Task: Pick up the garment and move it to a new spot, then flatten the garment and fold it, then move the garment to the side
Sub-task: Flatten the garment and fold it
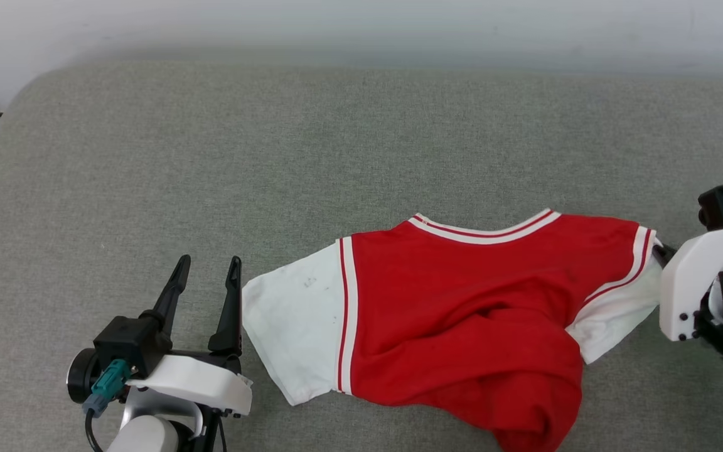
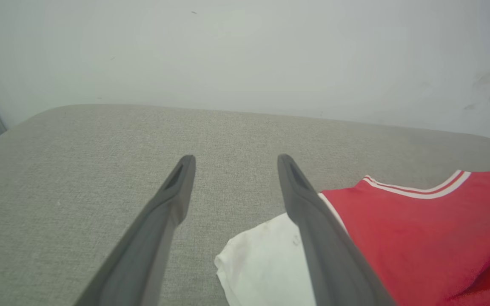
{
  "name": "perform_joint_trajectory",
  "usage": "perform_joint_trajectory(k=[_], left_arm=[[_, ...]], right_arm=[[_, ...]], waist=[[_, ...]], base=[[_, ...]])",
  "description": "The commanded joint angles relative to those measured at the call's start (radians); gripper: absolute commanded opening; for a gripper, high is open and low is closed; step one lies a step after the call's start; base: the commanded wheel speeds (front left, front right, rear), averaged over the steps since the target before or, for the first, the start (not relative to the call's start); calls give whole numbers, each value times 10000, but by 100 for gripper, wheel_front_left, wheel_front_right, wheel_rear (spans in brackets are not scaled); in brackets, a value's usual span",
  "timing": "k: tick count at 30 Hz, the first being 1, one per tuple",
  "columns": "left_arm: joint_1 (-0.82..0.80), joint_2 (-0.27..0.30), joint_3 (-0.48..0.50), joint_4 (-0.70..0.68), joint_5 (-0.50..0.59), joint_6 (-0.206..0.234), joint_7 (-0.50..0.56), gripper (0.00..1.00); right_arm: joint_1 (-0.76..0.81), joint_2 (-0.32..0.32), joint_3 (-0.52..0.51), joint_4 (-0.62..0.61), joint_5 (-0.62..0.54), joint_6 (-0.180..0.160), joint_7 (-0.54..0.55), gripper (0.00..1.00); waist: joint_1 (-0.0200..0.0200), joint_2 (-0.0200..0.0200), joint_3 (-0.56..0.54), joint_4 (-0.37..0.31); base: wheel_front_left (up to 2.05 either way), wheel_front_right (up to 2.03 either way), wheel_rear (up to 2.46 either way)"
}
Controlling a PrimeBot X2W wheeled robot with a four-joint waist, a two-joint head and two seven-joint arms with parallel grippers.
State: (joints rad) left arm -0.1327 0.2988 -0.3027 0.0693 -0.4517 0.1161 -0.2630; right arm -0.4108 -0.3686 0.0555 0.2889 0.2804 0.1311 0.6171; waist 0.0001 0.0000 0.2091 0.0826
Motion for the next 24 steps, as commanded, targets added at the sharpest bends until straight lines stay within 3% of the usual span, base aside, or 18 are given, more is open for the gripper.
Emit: perform_joint_trajectory(k=[1,2,3,4,11,13,14,17,24], left_arm=[[-123,-55,56,33,63,-32,-23,100],[-139,-69,64,91,71,-69,-23,100],[-151,-87,72,131,81,-88,-23,100],[-162,-97,95,152,90,-107,-23,100],[-65,-93,293,365,131,-201,-23,100],[27,-81,336,431,140,-206,-23,100],[143,-50,414,489,114,-150,-23,100],[347,43,532,555,9,-61,-5,100],[730,188,610,632,-92,147,215,100]], right_arm=[[-4,141,-53,171,33,-7,-233,0],[27,234,-85,409,12,-7,-480,4],[29,366,-159,614,29,-7,-807,40],[4,511,-261,788,112,-7,-1117,100],[12,1120,-859,1220,-102,-7,-3512,100],[192,1290,-1156,1065,-261,-8,-4312,100],[471,1626,-1476,714,-629,-7,-5403,100],[1032,2233,-1772,-155,-1204,-7,-6615,100],[2788,2987,-1783,-1934,-1747,-7,-6919,100]], waist=[[-1,0,76,-3],[-1,0,106,-4],[-1,0,116,-4],[-1,0,135,-10],[-1,0,35,-144],[-1,0,-91,-190],[-1,0,-297,-272],[-1,0,-584,-455],[-1,0,-1184,-584]], base=[[0,0,0],[0,0,0],[0,0,0],[0,0,0],[0,0,0],[0,0,0],[0,0,0],[0,0,0],[0,0,0]])
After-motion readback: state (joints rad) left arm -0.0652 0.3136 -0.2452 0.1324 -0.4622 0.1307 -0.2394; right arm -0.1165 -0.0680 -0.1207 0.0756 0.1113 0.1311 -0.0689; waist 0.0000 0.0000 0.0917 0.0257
